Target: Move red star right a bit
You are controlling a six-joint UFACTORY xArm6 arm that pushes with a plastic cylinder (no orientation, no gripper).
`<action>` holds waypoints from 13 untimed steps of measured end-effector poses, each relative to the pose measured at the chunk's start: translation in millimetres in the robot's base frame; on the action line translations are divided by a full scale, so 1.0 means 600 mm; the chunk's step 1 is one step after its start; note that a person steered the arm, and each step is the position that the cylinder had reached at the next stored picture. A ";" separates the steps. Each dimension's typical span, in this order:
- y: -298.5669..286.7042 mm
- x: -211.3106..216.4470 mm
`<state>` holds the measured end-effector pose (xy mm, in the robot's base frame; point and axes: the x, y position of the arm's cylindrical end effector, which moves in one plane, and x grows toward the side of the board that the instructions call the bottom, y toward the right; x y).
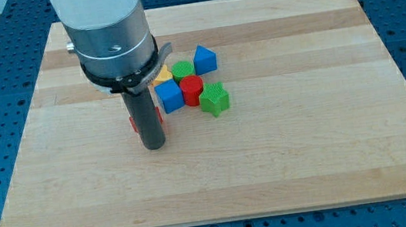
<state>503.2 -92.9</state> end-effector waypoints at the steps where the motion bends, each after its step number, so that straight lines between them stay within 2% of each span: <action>1: 0.000 -0.008; 4: -0.012 -0.005; 6: -0.104 0.003; 7: -0.110 0.000; 9: -0.062 -0.022; 13: -0.060 -0.044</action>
<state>476.6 -128.8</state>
